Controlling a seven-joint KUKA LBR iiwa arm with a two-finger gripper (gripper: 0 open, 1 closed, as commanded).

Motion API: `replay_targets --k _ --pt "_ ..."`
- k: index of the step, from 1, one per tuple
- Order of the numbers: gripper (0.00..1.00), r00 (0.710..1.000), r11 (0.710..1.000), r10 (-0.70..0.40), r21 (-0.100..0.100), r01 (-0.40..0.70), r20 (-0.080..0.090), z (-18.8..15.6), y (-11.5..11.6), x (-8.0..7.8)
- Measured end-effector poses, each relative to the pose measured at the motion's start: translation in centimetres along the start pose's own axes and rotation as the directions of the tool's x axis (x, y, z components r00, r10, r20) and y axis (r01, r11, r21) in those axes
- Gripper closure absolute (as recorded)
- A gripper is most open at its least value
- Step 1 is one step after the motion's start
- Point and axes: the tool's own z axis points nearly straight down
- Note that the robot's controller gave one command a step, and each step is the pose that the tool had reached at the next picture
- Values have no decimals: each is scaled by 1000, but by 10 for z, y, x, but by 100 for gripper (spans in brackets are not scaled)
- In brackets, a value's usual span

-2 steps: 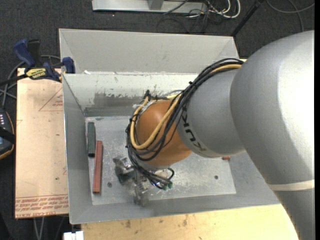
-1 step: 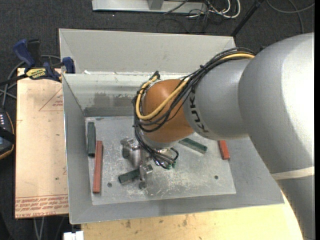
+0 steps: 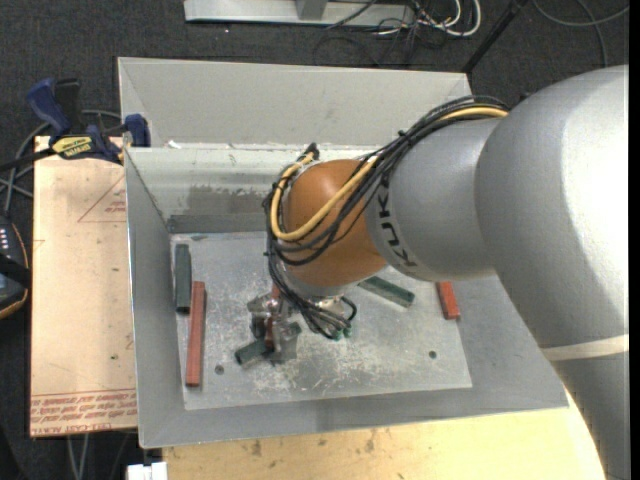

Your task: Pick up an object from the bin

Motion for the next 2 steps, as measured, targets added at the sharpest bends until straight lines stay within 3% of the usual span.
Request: replay_targets --k 1,2 --pt "100 999 999 -37 3 37 9 -164 -10 13" --pt "100 990 990 -140 0 140 -4 -160 3 52"
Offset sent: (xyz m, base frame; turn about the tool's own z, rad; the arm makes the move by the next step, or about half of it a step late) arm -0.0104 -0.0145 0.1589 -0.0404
